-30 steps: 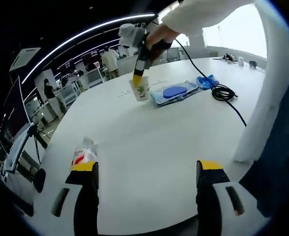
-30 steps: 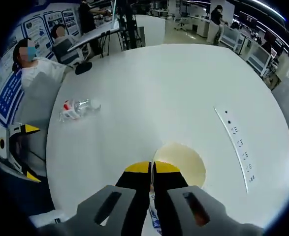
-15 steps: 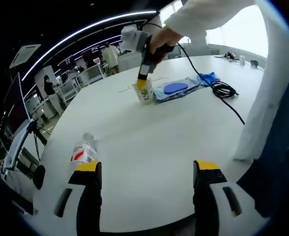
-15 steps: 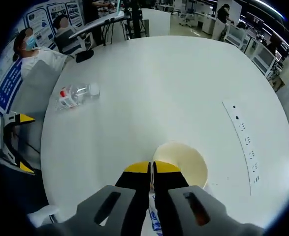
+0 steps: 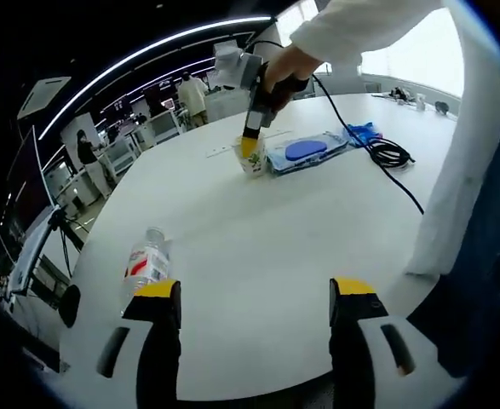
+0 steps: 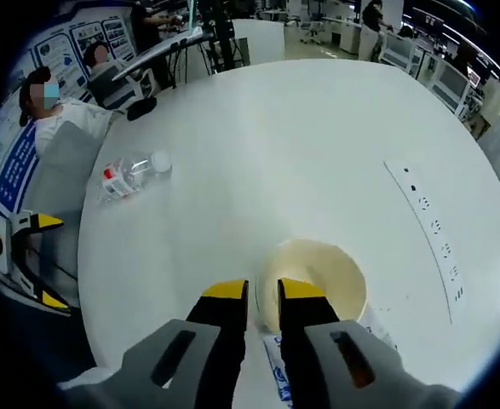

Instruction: Arrange the tabletop items into an orderly group along one side of the table until the central work area is clear of visible clutter.

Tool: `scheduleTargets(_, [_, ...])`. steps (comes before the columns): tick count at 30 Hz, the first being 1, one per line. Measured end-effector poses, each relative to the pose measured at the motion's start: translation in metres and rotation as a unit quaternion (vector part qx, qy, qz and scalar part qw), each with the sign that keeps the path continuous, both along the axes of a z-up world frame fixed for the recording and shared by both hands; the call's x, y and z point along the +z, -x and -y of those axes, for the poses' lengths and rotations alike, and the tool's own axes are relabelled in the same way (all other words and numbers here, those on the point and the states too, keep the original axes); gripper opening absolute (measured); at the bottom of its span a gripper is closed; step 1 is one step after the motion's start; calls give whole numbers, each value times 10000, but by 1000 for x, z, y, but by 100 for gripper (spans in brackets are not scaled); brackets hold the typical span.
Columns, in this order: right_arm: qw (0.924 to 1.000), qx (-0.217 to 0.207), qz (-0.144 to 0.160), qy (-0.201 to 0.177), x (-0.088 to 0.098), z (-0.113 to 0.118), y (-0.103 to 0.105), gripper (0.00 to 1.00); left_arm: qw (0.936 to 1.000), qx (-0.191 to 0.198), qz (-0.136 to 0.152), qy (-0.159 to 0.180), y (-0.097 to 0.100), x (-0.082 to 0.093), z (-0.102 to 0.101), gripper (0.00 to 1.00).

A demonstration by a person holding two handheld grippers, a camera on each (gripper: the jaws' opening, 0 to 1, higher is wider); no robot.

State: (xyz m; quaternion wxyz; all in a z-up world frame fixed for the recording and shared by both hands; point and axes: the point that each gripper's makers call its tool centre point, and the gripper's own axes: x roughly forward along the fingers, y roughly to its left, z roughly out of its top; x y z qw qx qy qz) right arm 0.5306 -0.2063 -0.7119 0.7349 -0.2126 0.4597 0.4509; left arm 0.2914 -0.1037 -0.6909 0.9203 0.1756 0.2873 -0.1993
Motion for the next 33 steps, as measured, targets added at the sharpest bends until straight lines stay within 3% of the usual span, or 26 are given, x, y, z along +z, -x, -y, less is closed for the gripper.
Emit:
scheduleTargets(3, [9998,-1,11,-192,6,-3,2,22,10000,0,6,-3,0,0,0,72])
scheduleTargets(7, [9993,-26,124,-357,16,-6,3,37,10000,29,15,-1,-1,1,-1,72])
scheduleTargets(11, [9988,-116,174,-453,23,-9,8,63,10000,-4,20,-4,-1,1,0,72])
scheduleTargets(23, [9953,-235,442,-831,52,-6,22,76,10000,-59,-16,-61,0,-1,0,72])
scheduleTargets(33, [9921,-418,547,-1046,67,16,37,85,9999,-58,-7,-99,-1,-2,-2,76])
